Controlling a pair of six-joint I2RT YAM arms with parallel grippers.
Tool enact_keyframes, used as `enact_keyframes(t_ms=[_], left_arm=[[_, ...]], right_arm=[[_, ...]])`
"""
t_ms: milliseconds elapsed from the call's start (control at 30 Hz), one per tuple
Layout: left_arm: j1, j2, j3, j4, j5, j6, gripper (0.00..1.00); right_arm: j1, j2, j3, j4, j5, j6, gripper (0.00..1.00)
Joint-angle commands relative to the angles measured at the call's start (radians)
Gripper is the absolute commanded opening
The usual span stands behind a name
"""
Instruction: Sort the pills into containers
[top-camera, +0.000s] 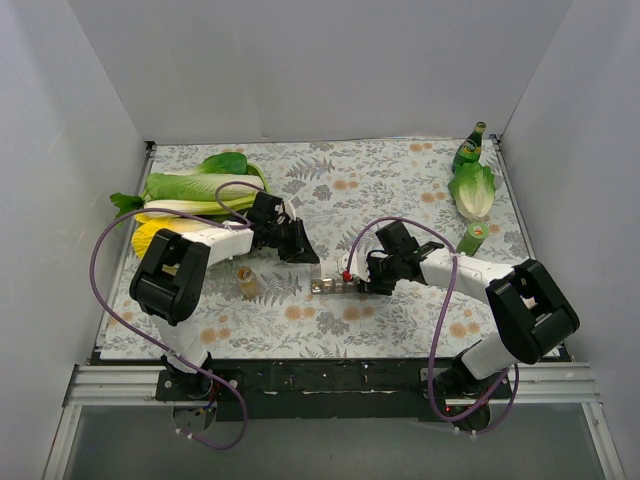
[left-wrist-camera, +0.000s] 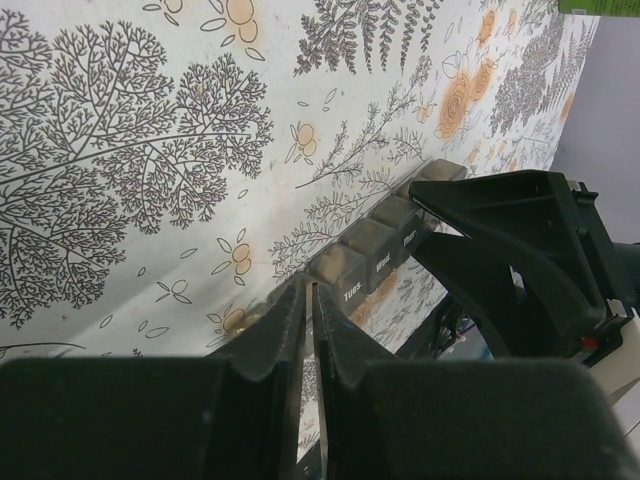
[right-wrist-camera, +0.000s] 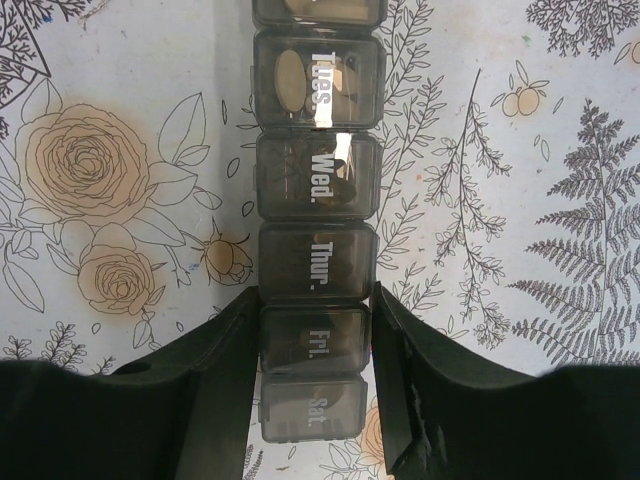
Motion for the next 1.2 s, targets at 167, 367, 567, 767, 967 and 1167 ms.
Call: enact_keyframes(t_ms=[167, 367, 567, 767, 967, 1167], left_arm=[[-0.03, -0.078, -0.033, -0.022, 0.085, 0.024, 0.0], [-0.058, -0.111, -0.116, -0.037, 0.087, 0.013, 0.0], [-0.061, -0.148, -0.149, -0.063, 0.032, 0.008, 0.0], [-0.061, -0.179, -0.113, -0.083, -0.013, 0.001, 0.0], [-0.061, -0.274, -0.024, -0.102, -0.002, -0.041, 0.0], [-0.055, -0.245, 0.025, -0.132, -0.071, -0.027, 0.0]], right_arm=[[0.005, 0.024, -0.013, 0.04, 0.04, 0.059, 0.26], [0.007, 0.03, -0.012, 0.045, 0.066, 0.079, 0.24], [0.008, 0.032, -0.012, 0.046, 0.073, 0.088, 0.23], [0.014, 0.03, -0.015, 0.046, 0.075, 0.095, 0.23], [0.014, 0.026, -0.024, 0.049, 0.083, 0.093, 0.23], [0.016, 0.03, -0.021, 0.049, 0.081, 0.096, 0.23]])
